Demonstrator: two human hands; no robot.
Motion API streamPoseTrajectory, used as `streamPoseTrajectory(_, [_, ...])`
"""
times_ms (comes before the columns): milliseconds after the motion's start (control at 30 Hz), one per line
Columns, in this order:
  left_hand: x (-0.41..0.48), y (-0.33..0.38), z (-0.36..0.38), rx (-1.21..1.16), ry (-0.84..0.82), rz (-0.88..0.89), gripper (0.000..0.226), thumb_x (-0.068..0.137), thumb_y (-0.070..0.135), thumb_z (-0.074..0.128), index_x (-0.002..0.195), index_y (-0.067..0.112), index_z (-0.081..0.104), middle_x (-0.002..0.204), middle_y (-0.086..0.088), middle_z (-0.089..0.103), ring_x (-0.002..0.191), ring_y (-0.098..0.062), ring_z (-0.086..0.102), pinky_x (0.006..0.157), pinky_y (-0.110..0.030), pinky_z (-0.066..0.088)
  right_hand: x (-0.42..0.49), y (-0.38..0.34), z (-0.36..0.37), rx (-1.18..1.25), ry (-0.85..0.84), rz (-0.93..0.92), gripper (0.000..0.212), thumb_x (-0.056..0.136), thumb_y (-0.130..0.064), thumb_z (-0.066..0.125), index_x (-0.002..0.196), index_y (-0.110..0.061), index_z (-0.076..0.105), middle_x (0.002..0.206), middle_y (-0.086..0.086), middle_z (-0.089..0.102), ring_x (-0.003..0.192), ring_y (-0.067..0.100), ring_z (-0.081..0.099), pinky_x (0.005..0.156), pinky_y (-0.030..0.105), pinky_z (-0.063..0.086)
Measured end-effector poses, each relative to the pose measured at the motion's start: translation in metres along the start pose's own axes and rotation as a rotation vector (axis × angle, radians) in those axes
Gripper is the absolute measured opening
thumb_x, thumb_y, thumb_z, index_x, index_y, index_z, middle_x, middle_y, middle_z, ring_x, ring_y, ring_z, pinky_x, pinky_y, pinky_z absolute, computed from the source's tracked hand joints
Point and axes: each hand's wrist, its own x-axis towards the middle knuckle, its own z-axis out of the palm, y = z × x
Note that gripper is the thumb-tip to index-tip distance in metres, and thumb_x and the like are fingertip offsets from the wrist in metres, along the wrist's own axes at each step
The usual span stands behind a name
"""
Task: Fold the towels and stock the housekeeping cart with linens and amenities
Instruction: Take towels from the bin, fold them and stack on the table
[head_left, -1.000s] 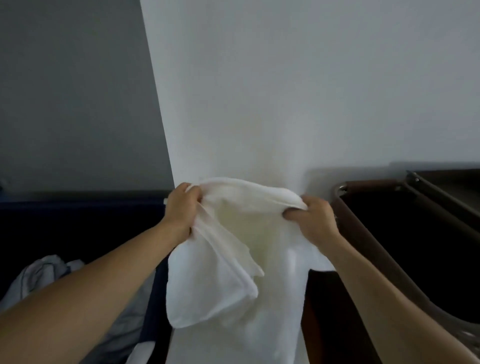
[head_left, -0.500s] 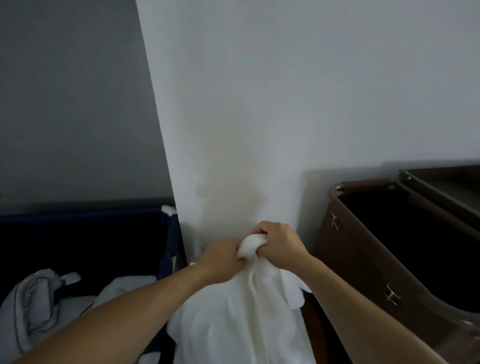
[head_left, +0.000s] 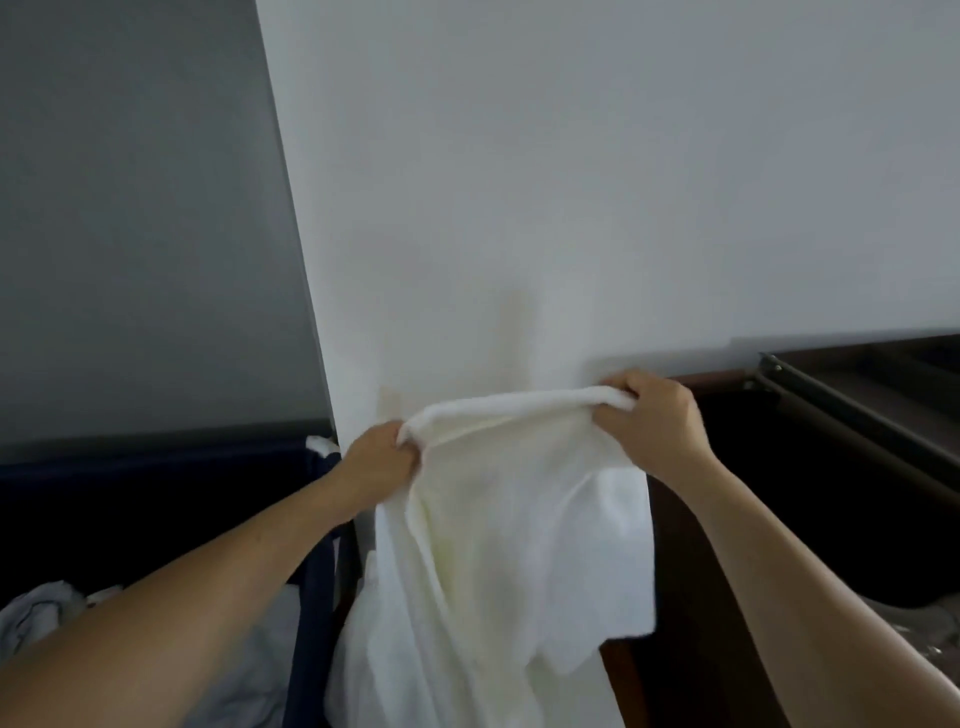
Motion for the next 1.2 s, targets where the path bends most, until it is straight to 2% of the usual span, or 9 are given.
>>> streamPoseTrajectory(100, [-0.014,-0.005,0.020,0.172,-0.407,0.012,0.049,0.085,0.022,0.065,0.131,0.022,0.050,0.121,0.006,0.056,0.101,-0.007,0.056,0.085,-0.021,0.050,-0.014,-0.022,0.006,-0.109,-0.269,-0.110,0.019,0.078,-0.029,0.071,0.096,-0.033,0.071,0.074,-0.017,0.059,0.079,0.013,0.060,0.068,0.026,0.041])
streamPoseTrajectory(167, [-0.022,0.015,0.034,0.124,-0.481,0.170,0.069,0.079,0.031,0.074,0.136,0.036,0.036,0.129,0.015,0.044,0.107,0.002,0.048,0.079,-0.007,0.042,-0.023,-0.032,0.017,-0.081,-0.362,-0.133,0.018,0.078,-0.026,0.069,0.095,-0.032,0.071,0.077,-0.015,0.062,0.081,0.012,0.060,0.068,0.026,0.042])
streamPoseTrajectory(267, [-0.028,0.043,0.057,0.041,-0.361,0.333,0.063,0.081,0.038,0.076,0.136,0.035,0.045,0.130,0.013,0.054,0.117,-0.009,0.053,0.094,-0.022,0.046,-0.028,-0.043,0.026,0.023,-0.399,-0.169,0.021,0.074,-0.023,0.066,0.090,-0.036,0.070,0.078,-0.016,0.068,0.079,0.007,0.063,0.068,0.025,0.049])
streamPoseTrajectory(367, [-0.027,0.048,0.058,-0.248,-0.199,0.177,0.024,0.089,0.015,0.065,0.111,0.022,0.068,0.102,0.007,0.070,0.096,-0.016,0.065,0.083,-0.027,0.051,-0.028,-0.040,0.025,0.132,-0.332,-0.178,0.019,0.078,-0.024,0.071,0.092,-0.036,0.069,0.085,-0.018,0.070,0.082,0.002,0.064,0.071,0.023,0.051])
streamPoseTrajectory(600, [-0.030,0.034,0.027,-0.757,-0.314,-0.109,0.021,0.086,0.026,0.065,0.102,0.016,0.075,0.100,-0.011,0.075,0.090,-0.029,0.073,0.074,-0.037,0.060,-0.037,-0.012,0.028,0.634,-0.234,0.188,0.015,0.080,-0.009,0.080,0.079,-0.023,0.076,0.079,0.006,0.074,0.072,0.021,0.069,0.076,0.042,0.057])
streamPoseTrajectory(700, [-0.031,0.027,0.025,-0.720,-0.364,-0.221,0.032,0.091,0.042,0.061,0.109,0.017,0.070,0.099,-0.006,0.076,0.088,-0.025,0.074,0.073,-0.036,0.058,-0.042,-0.013,0.035,0.680,-0.189,0.182,0.029,0.085,-0.009,0.075,0.071,-0.035,0.076,0.067,-0.006,0.071,0.063,0.008,0.062,0.065,0.032,0.051])
streamPoseTrajectory(833, [-0.031,0.031,0.030,-0.544,-0.268,0.063,0.025,0.093,0.041,0.062,0.108,0.024,0.071,0.105,0.000,0.074,0.094,-0.016,0.071,0.082,-0.031,0.059,-0.047,-0.024,0.044,0.691,-0.250,0.124,0.023,0.087,-0.017,0.075,0.074,-0.036,0.073,0.067,-0.009,0.068,0.063,0.008,0.061,0.062,0.028,0.050])
streamPoseTrajectory(967, [-0.031,0.039,0.029,-0.579,-0.195,0.130,0.024,0.096,0.037,0.061,0.100,0.016,0.073,0.100,-0.006,0.074,0.092,-0.022,0.071,0.078,-0.031,0.059,-0.052,-0.029,0.046,0.701,-0.248,0.101,0.016,0.084,-0.023,0.078,0.074,-0.034,0.073,0.070,-0.011,0.071,0.060,0.002,0.063,0.057,0.016,0.049])
streamPoseTrajectory(1200, [-0.039,0.035,0.027,-0.814,-0.286,-0.032,0.035,0.099,0.034,0.053,0.107,0.006,0.073,0.107,-0.015,0.073,0.097,-0.026,0.071,0.084,-0.034,0.058,-0.063,-0.035,0.048,0.634,-0.091,-0.020,0.030,0.082,-0.007,0.077,0.073,-0.035,0.070,0.073,-0.021,0.067,0.064,-0.004,0.059,0.062,0.008,0.043])
